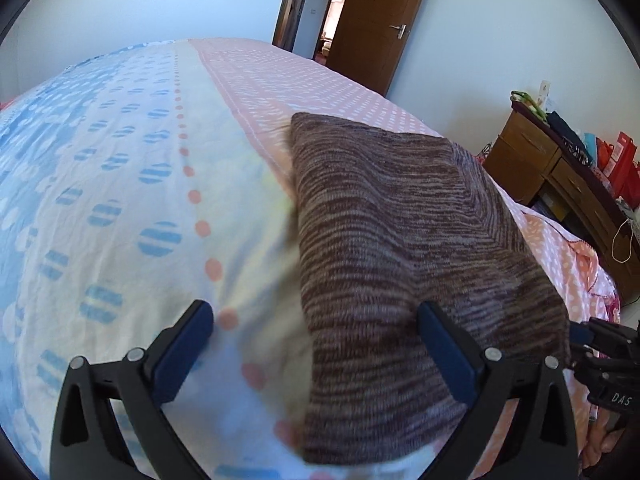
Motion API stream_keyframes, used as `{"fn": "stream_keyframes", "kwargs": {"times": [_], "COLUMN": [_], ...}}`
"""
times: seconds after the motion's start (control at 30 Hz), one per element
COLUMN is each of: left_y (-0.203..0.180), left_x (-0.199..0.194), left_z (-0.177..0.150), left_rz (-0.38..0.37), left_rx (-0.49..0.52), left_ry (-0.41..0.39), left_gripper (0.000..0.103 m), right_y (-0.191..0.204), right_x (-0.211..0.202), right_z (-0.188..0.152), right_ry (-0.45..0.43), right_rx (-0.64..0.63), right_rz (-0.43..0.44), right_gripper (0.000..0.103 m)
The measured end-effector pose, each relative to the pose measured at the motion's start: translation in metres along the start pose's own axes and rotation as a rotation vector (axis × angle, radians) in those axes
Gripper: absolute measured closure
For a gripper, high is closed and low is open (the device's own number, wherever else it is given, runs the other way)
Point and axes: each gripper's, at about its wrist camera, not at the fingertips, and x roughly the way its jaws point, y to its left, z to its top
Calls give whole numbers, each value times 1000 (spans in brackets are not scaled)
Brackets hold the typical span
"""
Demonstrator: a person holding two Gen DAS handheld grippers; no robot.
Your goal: Fold small clothes
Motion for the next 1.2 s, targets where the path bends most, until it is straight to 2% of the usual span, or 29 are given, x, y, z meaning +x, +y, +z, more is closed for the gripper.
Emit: {"fn": "stream_keyframes", "kwargs": {"times": [0.1, 0.13, 0.17, 0.27, 0.37, 0.5, 0.53, 0.6, 0.63, 0.67, 0.73, 0.83, 0.9, 0.93, 1.03, 1.2], "left_y": [-4, -6, -8, -15, -24, -29, -31, -37, -40, -42, -47, -56, -61, -62, -62, -59], "left_x": [-4, -5, -6, -10, -22, -41, -45, -53, -57, -61, -72, -96, -113, -120, -146, -186], "left_z": [-1, -1, -2, -3, -5, -11, -13, -15, -16, -17, -20, -27, -31, -32, -34, -34], "left_rz": [35, 51, 68, 126, 176, 223, 230, 244, 246, 246, 246, 249, 246, 245, 242, 248], "left_rx": [26, 34, 44, 82, 132, 188, 198, 217, 224, 231, 249, 264, 266, 264, 238, 187], "left_ry": [7, 6, 6, 7, -25, -82, -90, -102, -107, -113, -134, -171, -189, -197, -237, -293], "left_gripper": [0, 0, 0, 0, 0, 0, 0, 0, 0, 0, 0, 0, 0, 0, 0, 0], "right_y": [6, 8, 11, 16, 15, 22, 26, 36, 42, 48, 62, 79, 86, 88, 95, 107], "right_x": [2, 1, -1, 0, -15, -42, -49, -65, -74, -83, -106, -138, -151, -154, -164, -182], "right_z": [-3, -3, -4, -8, -22, -51, -57, -65, -67, -68, -68, -66, -61, -59, -56, -55], "right_ry": [11, 14, 21, 47, 47, 43, 30, 0, -22, -44, -114, -225, -269, -281, -324, -377], "right_rx": [-16, -27, -38, -9, 35, 86, 83, 67, 49, 30, -24, -81, -64, -51, -16, -5], "right_rz": [-5, -21, -33, 15, -25, -21, -29, -66, -92, -115, -167, -232, -239, -230, -213, -239], "right_gripper": [67, 78, 98, 100, 100, 99, 98, 86, 69, 49, 35, 34, 28, 24, 24, 24]}}
